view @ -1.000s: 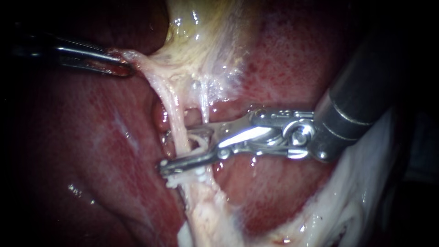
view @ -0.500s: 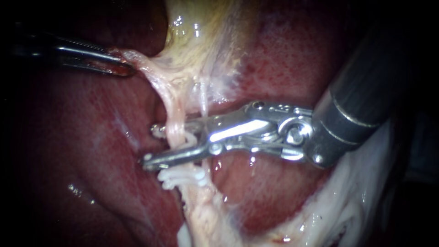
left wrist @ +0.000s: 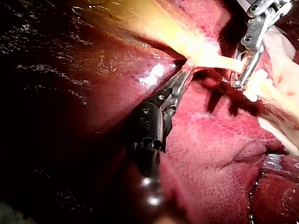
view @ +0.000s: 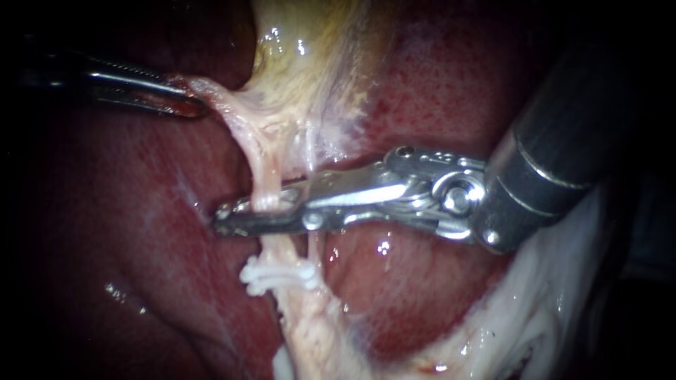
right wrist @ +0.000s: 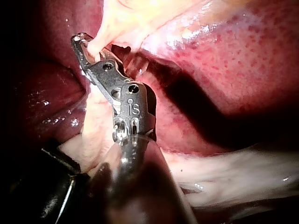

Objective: Clipping third clip left tube

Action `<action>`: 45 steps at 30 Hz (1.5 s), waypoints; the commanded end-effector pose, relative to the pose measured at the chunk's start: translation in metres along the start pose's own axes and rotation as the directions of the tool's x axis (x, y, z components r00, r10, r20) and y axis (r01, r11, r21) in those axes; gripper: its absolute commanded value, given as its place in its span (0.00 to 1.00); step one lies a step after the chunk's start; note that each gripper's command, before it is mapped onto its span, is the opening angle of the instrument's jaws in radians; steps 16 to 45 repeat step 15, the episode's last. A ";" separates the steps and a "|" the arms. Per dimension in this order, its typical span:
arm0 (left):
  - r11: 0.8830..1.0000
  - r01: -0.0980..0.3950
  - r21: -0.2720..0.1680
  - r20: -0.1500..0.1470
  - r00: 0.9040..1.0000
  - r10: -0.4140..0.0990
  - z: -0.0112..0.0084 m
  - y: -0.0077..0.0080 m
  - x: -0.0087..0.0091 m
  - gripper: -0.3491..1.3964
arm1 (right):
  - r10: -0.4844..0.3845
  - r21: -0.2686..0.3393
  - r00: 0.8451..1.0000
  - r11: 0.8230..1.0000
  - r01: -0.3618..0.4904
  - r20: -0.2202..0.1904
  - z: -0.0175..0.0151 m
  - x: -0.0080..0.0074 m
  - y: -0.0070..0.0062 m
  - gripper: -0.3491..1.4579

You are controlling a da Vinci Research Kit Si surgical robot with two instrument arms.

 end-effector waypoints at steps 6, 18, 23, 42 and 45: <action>1.000 0.000 0.000 0.000 1.000 0.000 0.0000 0.0000 0.0000 0.00 | 0.054 0.001 0.999 0.999 -0.054 -0.001 0.0000 -0.0001 0.0000 0.00; 1.000 0.000 0.000 0.000 1.000 0.000 0.0001 0.0000 0.0000 0.00 | 0.060 0.018 0.998 0.998 -0.060 0.008 0.0002 0.0000 0.0001 0.00; 1.000 0.000 0.000 0.000 1.000 0.000 0.0001 0.0000 0.0000 0.00 | 0.060 0.018 0.998 0.998 -0.060 0.008 0.0002 0.0000 0.0001 0.00; 1.000 0.000 0.000 0.000 1.000 0.000 0.0001 0.0000 0.0000 0.00 | 0.060 0.018 0.998 0.998 -0.060 0.008 0.0002 0.0000 0.0001 0.00; 1.000 0.000 0.000 0.000 1.000 0.000 0.0001 0.0000 0.0000 0.00 | 0.060 0.018 0.998 0.998 -0.060 0.008 0.0002 0.0000 0.0001 0.00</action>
